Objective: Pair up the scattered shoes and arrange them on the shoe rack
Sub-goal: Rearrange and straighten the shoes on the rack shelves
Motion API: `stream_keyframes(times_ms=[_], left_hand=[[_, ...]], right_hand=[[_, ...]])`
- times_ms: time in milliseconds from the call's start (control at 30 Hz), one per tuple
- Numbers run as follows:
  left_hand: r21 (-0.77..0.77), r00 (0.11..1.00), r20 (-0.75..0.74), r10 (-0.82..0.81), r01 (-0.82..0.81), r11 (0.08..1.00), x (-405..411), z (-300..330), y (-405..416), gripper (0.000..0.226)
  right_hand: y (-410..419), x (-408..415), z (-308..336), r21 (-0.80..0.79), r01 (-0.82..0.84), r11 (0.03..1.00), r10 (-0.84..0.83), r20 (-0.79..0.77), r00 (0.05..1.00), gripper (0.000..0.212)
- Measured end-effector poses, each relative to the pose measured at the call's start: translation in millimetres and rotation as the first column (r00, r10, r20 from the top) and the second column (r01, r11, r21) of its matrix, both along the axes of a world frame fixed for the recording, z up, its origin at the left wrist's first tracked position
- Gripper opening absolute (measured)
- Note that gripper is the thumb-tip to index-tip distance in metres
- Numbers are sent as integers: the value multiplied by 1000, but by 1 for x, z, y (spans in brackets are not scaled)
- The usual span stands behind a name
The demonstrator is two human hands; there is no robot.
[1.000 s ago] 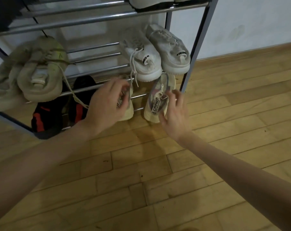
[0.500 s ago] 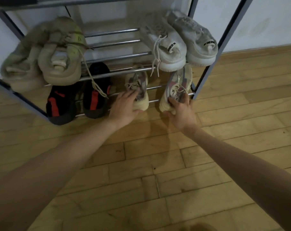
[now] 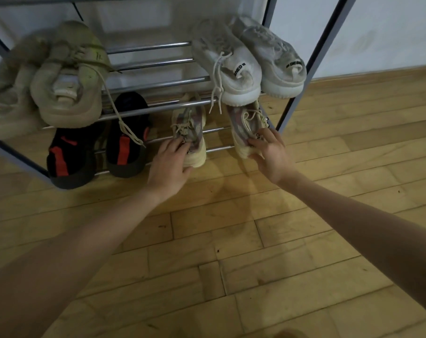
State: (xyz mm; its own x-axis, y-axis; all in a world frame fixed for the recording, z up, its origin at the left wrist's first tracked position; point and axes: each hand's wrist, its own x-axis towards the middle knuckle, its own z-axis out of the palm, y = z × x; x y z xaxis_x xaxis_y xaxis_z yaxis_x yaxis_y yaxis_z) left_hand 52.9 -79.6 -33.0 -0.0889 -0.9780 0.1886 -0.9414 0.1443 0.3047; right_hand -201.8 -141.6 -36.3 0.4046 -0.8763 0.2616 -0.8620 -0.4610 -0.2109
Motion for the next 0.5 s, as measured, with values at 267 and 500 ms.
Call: stream_keyframes(times_ms=[267, 500], left_hand=[[17, 998, -24, 59, -58, 998, -3, -6, 1, 65], [161, 976, -152, 153, -128, 979, -9, -13, -6, 68]], right_hand=[[-24, -2, 1, 90, 145, 985, -153, 86, 984, 40], [-22, 8, -6, 57, 161, 985, -158, -45, 986, 66]])
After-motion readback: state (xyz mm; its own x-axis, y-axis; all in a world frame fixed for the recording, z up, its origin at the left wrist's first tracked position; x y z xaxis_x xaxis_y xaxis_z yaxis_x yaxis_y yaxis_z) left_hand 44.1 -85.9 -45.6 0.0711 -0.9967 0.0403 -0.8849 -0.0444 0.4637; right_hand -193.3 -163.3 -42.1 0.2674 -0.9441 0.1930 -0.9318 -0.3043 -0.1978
